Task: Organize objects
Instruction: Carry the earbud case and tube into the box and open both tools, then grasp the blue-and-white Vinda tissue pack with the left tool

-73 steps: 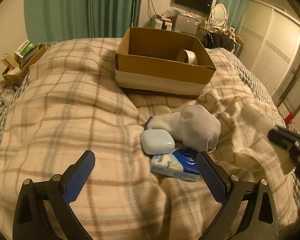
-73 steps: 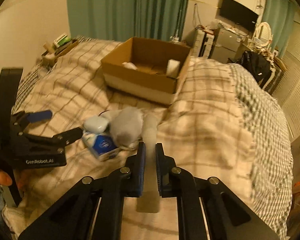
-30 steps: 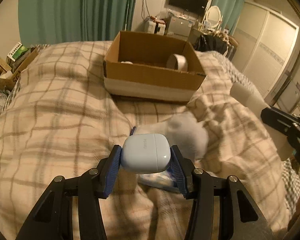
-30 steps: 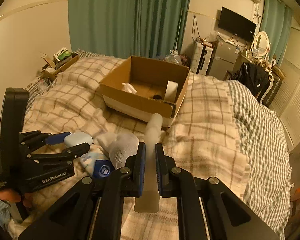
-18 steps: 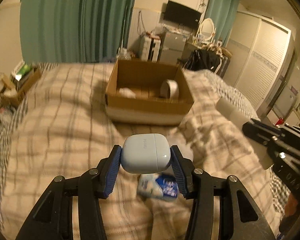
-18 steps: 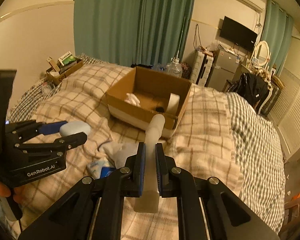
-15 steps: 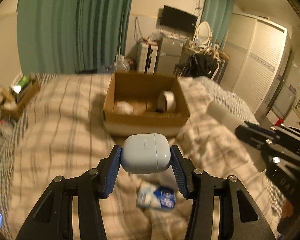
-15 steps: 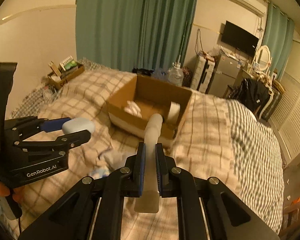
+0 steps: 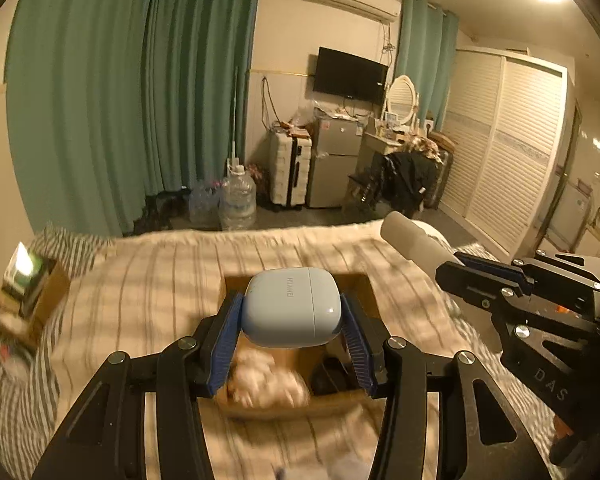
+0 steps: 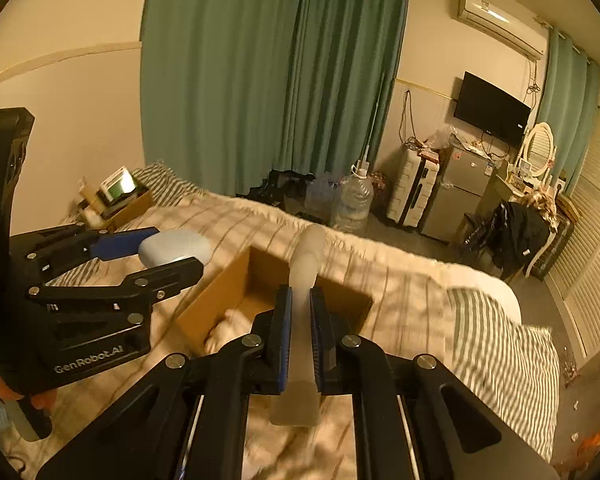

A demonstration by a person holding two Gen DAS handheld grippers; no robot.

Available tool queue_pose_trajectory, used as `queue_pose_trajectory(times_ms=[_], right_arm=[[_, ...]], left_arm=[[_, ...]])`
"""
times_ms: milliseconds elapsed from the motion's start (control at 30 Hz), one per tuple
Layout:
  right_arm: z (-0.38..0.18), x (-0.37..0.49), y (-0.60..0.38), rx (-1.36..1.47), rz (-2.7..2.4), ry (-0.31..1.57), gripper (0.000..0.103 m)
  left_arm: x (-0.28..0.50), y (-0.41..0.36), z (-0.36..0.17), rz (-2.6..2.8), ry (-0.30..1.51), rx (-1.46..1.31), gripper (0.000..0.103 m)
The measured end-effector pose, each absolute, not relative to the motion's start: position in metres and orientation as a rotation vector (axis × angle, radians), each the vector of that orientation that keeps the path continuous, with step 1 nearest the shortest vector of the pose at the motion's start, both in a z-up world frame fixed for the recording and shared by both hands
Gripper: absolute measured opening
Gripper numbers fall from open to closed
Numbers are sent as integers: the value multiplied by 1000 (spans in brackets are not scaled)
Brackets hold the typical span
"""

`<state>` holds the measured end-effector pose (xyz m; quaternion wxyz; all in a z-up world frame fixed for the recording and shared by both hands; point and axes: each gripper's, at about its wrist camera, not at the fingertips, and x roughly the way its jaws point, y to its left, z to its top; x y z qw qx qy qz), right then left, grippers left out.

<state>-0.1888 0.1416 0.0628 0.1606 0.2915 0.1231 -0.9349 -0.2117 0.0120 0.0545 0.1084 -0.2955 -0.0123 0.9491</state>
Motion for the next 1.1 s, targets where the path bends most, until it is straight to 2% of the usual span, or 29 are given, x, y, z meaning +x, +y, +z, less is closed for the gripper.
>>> queue_pose_trajectory(times_ms=[133,267,500,667,800,867,933,1033,1100], right_arm=[[54,-241,135,857,-2661,362,8],[20,-280,129,921,-2624,365,7],[-70,-325,130,1096,-2561,310,7],[-91,-332,140,1108,-2566,234,10],[-70,-323,144,1047,-2616,210,19],[-54,-314,150,1014,-2650,185,43],[-33,-298,158,987,-2680,158,51],[-5,-270,164,963,-2714,189,52],[14,-249,168,939,-2739,213,56]], left_arm=[[-264,14,43,2802,-17,-892,50],[-300,14,5,2780,-22,-967,50],[-327,17,-79,2738,38,-1113,50],[-328,22,-101,2728,72,-1133,51],[-322,25,-89,2720,53,-1140,57],[-308,25,-69,2766,65,-1074,83],[-292,24,-51,2814,81,-1003,93],[-268,19,-24,2843,88,-971,94],[-252,15,-9,2854,75,-969,94]])
